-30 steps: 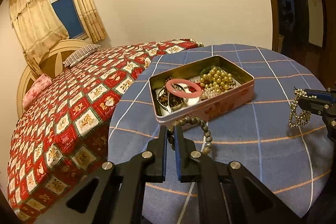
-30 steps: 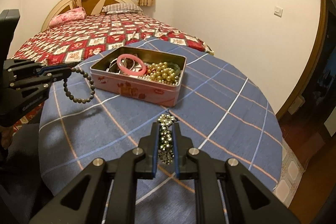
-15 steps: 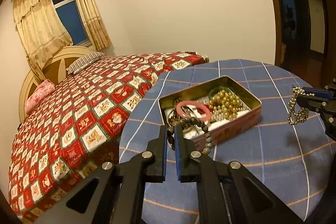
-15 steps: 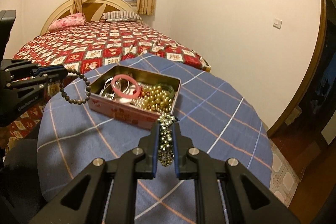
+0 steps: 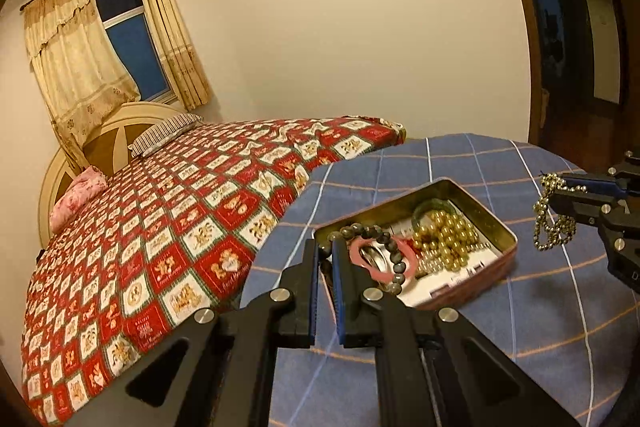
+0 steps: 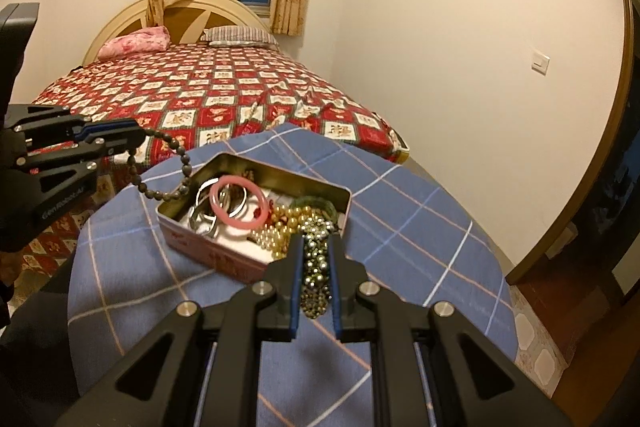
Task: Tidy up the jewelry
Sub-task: 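Carry the dark bracelet and bead chain into the pink tin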
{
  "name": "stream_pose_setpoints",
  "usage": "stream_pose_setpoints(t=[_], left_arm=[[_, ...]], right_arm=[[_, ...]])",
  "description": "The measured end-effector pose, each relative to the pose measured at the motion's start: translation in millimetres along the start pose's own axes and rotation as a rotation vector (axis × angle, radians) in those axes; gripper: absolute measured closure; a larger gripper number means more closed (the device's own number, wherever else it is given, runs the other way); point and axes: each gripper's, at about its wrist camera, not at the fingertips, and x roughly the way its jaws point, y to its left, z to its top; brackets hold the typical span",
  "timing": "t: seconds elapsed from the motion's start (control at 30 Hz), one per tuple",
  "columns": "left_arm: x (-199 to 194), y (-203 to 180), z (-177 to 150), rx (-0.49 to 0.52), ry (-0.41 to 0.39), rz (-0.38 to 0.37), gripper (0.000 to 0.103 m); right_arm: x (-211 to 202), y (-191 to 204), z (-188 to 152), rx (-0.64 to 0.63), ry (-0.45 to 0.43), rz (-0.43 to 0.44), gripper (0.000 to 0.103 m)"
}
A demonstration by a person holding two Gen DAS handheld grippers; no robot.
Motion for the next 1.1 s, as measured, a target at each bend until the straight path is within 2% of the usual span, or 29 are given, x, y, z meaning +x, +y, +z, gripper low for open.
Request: stream_pose_setpoints(t=[0.5,0.8,1.1], left_arm=[[37.4,10.2,35.1,0.014,-0.009,0.024,0.097],[61.2,11.0,38.0,0.024,0.021,0.035,0.097],[89.9,8.9,39.5,0.01,0.066,0.025,0.097]], right_arm=[[35.9,-5.6,41.0,-0.02,-0.012,-0.013,0.089],[56.6,-7.6,58.5,-0.028,-0.003,-0.019,0.089],[80.2,-11.8,60.2,-0.018,0.029,-0.028,0.089]])
